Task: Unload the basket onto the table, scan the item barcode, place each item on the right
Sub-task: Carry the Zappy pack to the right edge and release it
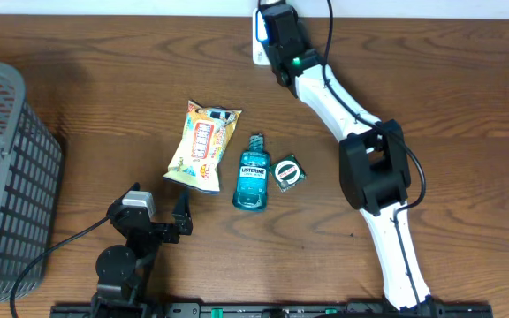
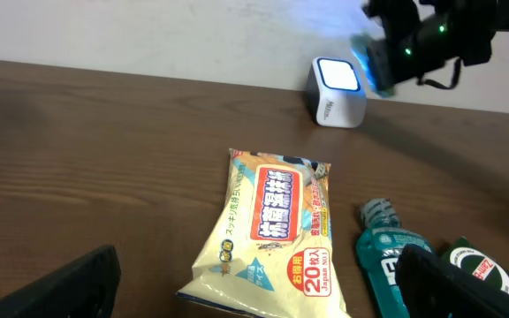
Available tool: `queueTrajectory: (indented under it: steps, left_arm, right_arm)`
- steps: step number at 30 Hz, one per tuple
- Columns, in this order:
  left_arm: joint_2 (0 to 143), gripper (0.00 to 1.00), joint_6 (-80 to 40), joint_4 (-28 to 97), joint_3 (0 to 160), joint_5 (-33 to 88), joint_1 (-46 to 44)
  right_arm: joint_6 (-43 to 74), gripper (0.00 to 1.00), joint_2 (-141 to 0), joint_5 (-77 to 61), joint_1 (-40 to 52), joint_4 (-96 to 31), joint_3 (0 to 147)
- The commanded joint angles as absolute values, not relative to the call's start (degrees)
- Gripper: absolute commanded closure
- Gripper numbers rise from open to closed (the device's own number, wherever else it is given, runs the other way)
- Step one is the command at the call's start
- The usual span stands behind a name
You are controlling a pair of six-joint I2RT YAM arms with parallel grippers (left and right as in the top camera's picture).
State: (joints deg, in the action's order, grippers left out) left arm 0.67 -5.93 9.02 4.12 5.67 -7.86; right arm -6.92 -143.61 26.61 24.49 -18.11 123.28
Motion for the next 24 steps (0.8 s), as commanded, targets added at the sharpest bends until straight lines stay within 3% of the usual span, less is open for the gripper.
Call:
queueTrajectory:
  steps: [1, 6, 13, 24]
  left_arm:
    - [0.62, 0.02, -5.37, 10.48, 3.22, 6.0, -7.62]
    - [0.62, 0.02, -5.37, 10.48, 3.22, 6.0, -7.62]
    - [0.62, 0.02, -5.37, 10.48, 3.22, 6.0, -7.62]
    - [0.62, 0.02, -5.39, 10.48, 3.22, 6.0, -7.62]
  right_arm:
    - [-7.29, 0.99, -139.09, 42.85, 21.37, -23.66, 124.79]
    - [-3.11, 0.99, -136.73, 52.29, 14.7, -37.54, 124.79]
    - [8.75, 0.99, -136.62, 52.47, -1.19, -54.96, 124.16]
    - [9.8, 0.99, -136.66, 36.88, -23.86, -56.36, 123.83]
